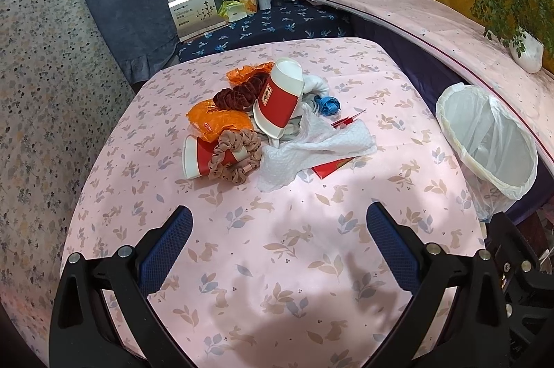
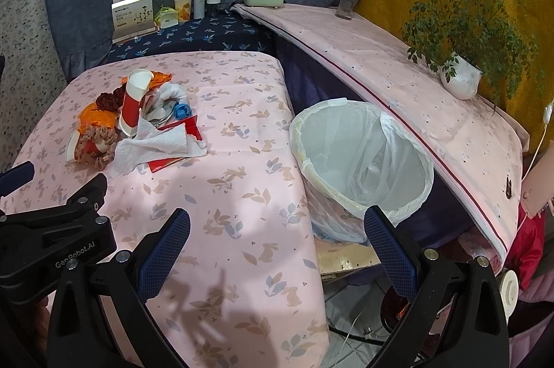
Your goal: Collect trash
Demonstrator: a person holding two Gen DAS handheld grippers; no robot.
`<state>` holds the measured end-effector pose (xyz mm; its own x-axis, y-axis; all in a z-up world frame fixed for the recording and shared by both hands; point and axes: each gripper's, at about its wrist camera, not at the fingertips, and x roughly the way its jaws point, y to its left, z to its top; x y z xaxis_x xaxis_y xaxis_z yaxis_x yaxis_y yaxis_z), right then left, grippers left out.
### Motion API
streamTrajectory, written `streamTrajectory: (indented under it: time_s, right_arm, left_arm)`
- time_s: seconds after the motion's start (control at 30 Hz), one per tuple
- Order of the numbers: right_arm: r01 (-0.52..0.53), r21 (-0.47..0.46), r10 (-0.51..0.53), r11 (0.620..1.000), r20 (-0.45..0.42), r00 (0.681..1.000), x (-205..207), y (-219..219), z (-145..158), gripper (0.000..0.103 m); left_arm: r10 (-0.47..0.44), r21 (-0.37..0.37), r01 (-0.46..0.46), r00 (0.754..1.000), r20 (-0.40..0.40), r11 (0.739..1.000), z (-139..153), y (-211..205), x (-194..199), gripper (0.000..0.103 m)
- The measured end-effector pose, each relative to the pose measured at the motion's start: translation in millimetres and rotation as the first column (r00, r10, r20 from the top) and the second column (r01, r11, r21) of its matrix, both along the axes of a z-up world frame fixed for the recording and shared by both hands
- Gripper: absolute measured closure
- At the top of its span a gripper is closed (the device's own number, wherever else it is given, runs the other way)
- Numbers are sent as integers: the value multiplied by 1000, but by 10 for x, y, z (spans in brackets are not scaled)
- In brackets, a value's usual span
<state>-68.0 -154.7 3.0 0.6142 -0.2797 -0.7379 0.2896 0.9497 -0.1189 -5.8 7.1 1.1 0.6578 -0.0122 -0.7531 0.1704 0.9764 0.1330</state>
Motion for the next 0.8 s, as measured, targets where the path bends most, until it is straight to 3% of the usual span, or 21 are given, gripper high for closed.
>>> streamTrajectory:
  time_s: [0.4,0.8]
  right_arm:
    - [-1,-2,1,1000,2,1000,-6,-19,14,7]
    - [-1,-3,1,1000,2,1000,-17,-3,47,7]
  left_arm:
    - [-4,-7,4,1000,0,1000,13,104,-19,7]
    - [-13,-7,13,1000,-9,1000,7,-77,-17,7]
